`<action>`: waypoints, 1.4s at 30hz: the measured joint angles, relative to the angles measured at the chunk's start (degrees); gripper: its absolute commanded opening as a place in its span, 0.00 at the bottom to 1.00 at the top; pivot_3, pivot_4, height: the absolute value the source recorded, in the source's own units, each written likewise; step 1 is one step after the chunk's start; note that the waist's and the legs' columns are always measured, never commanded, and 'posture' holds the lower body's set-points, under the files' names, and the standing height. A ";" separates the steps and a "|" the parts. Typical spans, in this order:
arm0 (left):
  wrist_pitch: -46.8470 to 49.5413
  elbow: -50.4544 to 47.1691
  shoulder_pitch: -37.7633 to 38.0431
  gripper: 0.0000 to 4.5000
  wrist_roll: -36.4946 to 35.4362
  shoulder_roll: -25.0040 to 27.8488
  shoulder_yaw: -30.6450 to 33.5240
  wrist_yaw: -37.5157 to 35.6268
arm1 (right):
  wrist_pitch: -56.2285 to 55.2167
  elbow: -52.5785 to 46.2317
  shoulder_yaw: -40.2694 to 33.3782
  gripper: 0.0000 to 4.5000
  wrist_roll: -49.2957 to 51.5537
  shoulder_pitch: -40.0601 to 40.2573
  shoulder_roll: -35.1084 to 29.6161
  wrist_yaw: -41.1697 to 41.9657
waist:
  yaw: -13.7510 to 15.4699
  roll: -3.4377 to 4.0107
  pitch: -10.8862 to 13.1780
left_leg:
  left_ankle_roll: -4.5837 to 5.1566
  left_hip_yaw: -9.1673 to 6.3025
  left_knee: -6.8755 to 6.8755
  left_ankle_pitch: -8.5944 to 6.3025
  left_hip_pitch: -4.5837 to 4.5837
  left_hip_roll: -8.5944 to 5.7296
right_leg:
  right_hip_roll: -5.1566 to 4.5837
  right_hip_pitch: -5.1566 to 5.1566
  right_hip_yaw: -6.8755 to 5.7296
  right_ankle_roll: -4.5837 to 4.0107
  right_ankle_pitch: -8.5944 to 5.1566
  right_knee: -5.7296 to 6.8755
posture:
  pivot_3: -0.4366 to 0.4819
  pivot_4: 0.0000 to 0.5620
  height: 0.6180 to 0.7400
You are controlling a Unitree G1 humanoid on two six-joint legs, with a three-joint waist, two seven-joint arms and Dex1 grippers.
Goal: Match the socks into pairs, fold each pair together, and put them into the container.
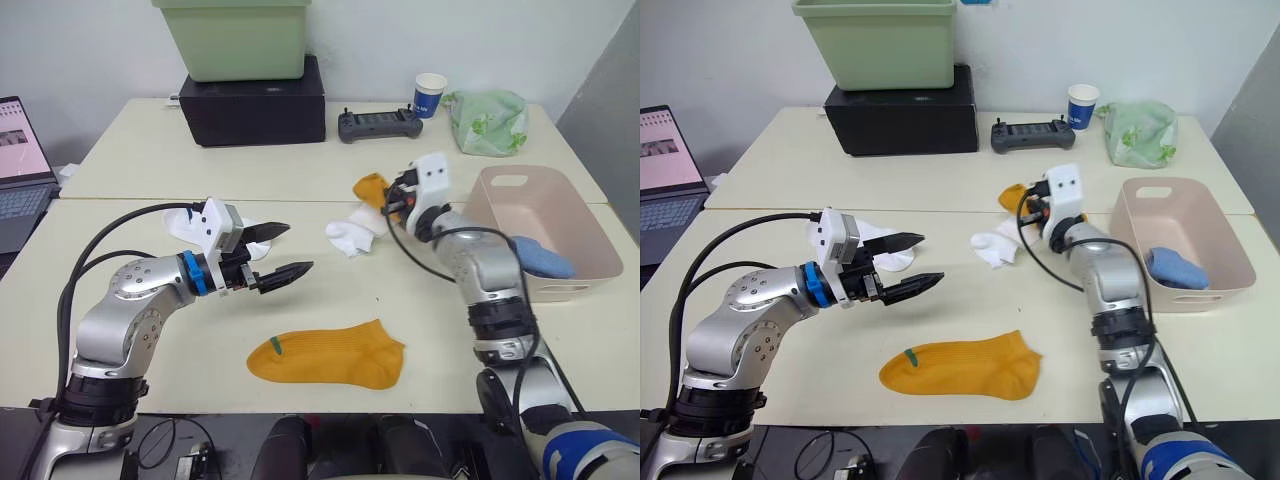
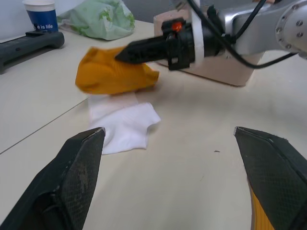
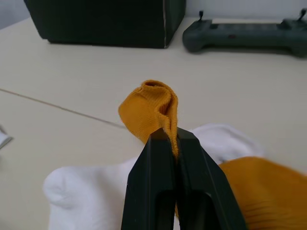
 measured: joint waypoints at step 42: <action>-5.13 8.72 5.24 1.00 4.61 4.79 1.75 -4.35 | 4.68 -19.13 27.90 0.25 -2.87 14.18 2.35 9.81 | -0.14 -0.01 0.02 | 0.01 -0.09 -0.02 -0.01 0.00 0.00 | -0.01 0.00 -0.06 0.00 0.00 -0.05 | 0.48 0.27 0.84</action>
